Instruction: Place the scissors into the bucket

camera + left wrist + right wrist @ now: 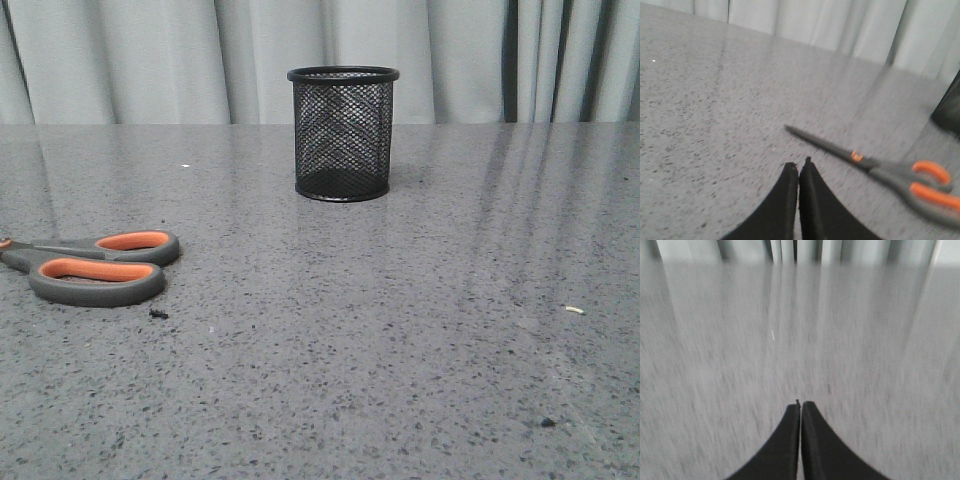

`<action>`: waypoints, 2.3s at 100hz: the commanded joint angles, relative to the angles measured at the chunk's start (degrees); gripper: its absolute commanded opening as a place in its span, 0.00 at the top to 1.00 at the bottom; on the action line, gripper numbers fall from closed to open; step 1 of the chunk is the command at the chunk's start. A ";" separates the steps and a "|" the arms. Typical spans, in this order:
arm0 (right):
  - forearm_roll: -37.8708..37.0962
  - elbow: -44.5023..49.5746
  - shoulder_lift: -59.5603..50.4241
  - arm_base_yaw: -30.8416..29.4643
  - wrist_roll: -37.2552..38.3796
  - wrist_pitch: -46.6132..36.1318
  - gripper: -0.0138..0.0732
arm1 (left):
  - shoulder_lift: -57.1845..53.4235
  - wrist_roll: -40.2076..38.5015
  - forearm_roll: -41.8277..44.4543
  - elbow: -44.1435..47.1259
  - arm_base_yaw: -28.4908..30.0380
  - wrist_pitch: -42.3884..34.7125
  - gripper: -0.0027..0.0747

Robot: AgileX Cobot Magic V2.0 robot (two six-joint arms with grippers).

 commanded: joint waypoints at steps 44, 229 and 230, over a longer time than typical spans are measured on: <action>41.32 -6.29 -1.21 -0.34 4.87 -21.80 0.89 | -1.36 1.88 -32.10 -2.53 0.03 -4.05 0.82; 31.21 -34.04 12.46 5.74 -10.61 30.28 0.31 | 94.51 75.14 25.19 -71.02 -20.31 55.03 0.49; 31.21 -34.04 12.46 5.74 -10.61 30.14 0.31 | 94.51 75.14 25.19 -71.02 -20.31 55.03 0.50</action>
